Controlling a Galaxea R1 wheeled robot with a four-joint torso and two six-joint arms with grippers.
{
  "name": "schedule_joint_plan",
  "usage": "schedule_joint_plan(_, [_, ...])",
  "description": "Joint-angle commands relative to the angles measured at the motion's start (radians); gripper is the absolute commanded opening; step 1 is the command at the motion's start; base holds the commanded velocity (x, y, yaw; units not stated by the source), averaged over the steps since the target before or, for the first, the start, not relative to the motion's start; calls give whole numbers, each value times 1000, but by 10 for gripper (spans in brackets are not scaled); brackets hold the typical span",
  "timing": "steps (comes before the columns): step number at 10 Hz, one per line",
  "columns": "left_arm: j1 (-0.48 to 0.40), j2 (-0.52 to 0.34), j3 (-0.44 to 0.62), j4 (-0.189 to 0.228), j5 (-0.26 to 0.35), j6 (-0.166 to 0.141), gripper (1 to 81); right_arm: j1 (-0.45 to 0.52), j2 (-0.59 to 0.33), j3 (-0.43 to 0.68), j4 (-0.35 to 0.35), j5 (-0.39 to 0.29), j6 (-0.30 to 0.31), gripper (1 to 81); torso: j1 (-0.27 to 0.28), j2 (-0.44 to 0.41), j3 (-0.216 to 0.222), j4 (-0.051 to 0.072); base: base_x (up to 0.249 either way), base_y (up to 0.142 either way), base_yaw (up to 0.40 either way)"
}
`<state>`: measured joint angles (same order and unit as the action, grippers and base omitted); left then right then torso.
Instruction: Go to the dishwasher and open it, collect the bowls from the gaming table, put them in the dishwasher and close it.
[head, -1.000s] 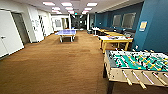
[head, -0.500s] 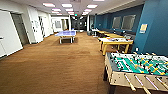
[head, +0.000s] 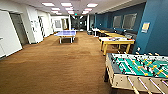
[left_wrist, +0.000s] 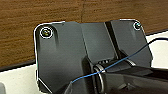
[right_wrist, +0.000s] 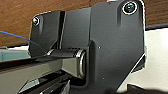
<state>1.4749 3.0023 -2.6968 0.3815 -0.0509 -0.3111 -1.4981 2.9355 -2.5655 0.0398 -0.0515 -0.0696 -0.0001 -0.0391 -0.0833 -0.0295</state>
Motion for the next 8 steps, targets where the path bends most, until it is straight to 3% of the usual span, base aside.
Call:
schedule_joint_plan(1, [-46,-14,-6,7,49,7,811,48,9,6,0,-62,-1,811,0,0,0,0,137,0,0])
schedule_joint_plan(8, [-46,-14,-6,5,51,17,811,48,15,-2,0,-60,-1,811,0,0,0,0,137,0,0])
